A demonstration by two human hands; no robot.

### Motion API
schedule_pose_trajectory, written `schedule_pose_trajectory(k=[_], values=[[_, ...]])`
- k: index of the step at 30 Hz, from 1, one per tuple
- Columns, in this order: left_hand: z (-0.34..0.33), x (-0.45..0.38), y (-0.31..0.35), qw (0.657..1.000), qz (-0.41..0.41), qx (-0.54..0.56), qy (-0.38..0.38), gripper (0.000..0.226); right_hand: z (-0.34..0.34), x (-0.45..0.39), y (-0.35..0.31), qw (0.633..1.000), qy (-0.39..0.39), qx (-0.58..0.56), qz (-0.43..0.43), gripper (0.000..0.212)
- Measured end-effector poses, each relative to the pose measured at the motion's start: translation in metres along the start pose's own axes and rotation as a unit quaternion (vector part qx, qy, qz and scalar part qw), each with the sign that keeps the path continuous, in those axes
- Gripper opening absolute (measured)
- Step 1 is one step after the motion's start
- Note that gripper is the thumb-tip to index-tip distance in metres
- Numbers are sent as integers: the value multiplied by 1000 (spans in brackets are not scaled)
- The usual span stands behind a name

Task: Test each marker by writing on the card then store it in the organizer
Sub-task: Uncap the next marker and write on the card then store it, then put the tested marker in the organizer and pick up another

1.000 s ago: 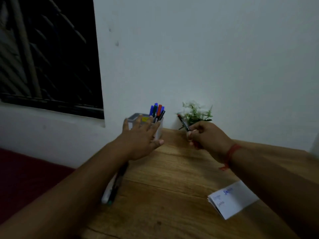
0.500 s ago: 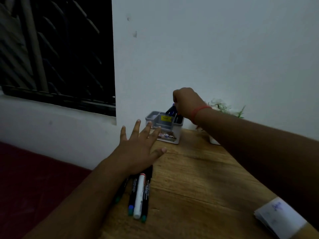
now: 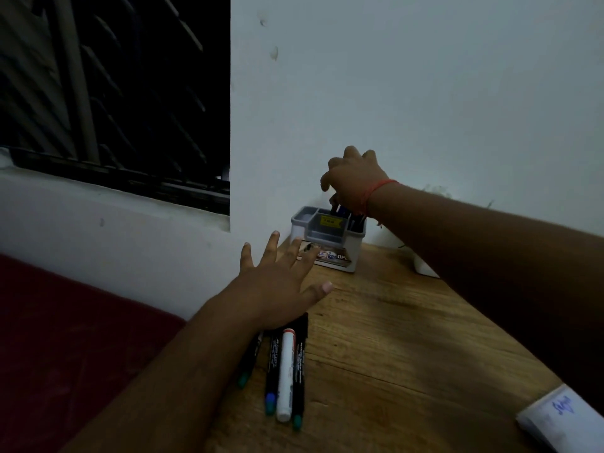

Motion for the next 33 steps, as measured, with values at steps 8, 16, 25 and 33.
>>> schedule_pose_trajectory(k=[8,16,25,33], values=[[9,4,-4,998,-16,44,29,35,34,111,-11,963,154,-216,44,37],[10,8,4,998,-55,17,32,27,25,286,22,950,94,-298,18,45],[19,6,25,999,-25,8,42,33,20,352,68,922,23,-382,-58,34],[57,-4,71,987,1,149,62,25,8,358,50,904,-23,-426,-13,39]])
Point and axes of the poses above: each hand's wrist, its own x-axis away from the middle knuckle, its own z-axis out of the back of the hand, y = z × x, the point moved 2 cm from there along -x, towards the middle knuckle, and after that the axes turned 15 degrees about -x, right-handed, at the moved point
